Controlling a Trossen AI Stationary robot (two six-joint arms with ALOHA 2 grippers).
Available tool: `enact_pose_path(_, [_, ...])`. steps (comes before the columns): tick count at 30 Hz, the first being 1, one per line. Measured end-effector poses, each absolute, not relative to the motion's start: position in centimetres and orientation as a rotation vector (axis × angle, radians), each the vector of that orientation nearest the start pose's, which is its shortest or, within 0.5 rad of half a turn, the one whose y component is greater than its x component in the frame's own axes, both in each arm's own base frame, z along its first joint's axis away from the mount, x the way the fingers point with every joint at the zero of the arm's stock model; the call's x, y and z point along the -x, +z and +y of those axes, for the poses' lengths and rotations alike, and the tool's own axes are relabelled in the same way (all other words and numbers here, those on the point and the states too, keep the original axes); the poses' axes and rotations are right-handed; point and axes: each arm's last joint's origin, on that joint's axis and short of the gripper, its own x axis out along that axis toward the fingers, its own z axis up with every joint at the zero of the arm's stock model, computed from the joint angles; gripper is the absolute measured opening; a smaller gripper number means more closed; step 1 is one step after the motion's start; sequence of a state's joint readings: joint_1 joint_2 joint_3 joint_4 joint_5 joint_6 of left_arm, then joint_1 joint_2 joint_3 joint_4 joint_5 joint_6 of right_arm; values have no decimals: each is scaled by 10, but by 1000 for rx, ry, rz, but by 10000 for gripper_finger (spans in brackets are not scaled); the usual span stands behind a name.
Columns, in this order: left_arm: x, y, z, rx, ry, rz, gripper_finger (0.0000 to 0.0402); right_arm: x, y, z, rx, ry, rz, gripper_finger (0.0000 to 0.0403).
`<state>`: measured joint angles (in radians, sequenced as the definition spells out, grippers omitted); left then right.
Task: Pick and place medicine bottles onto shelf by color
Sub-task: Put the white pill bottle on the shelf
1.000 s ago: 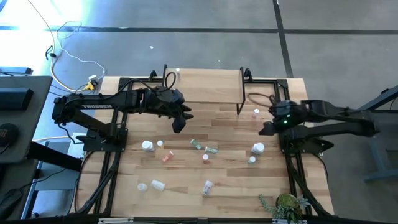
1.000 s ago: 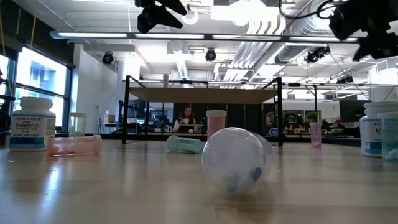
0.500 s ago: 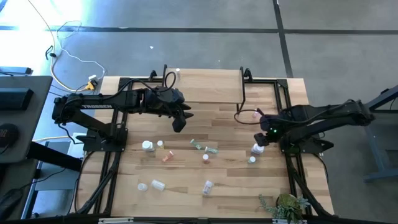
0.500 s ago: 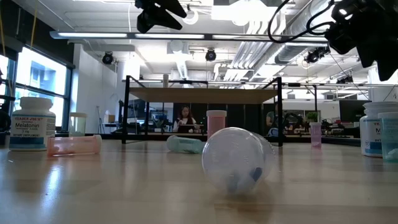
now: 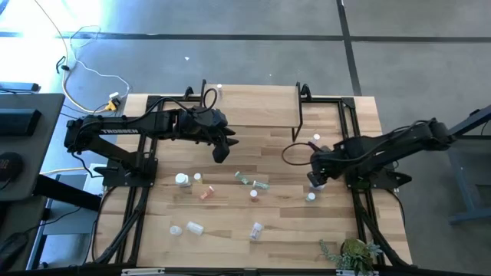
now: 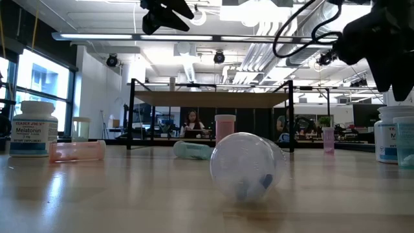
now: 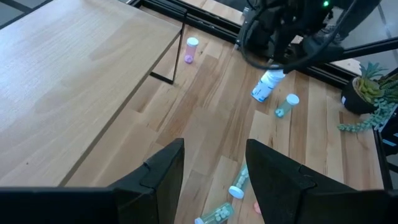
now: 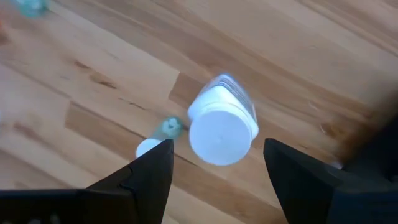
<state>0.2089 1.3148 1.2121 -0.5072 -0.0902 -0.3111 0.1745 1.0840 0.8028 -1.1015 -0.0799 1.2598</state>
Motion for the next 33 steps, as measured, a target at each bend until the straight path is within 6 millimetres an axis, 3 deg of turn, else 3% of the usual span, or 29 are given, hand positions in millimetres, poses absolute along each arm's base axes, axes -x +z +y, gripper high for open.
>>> enact_pose_path(14, [-275,338,61,336,383,566,161,-182,208,39,-914,-738,1424,240])
enact_pose_path(19, [-275,338,61,335,383,566,161,-185,203,40,-916,-773,1442,208])
enact_pose_path(24, [-275,338,61,334,383,567,161,-186,203,40,-917,-780,1442,151])
enact_pose_path(30, [-274,336,61,327,384,585,161,-185,204,40,-940,-756,1460,151])
enact_pose_path(33, [-274,336,63,330,391,585,161,-189,215,40,-954,-718,1437,151])
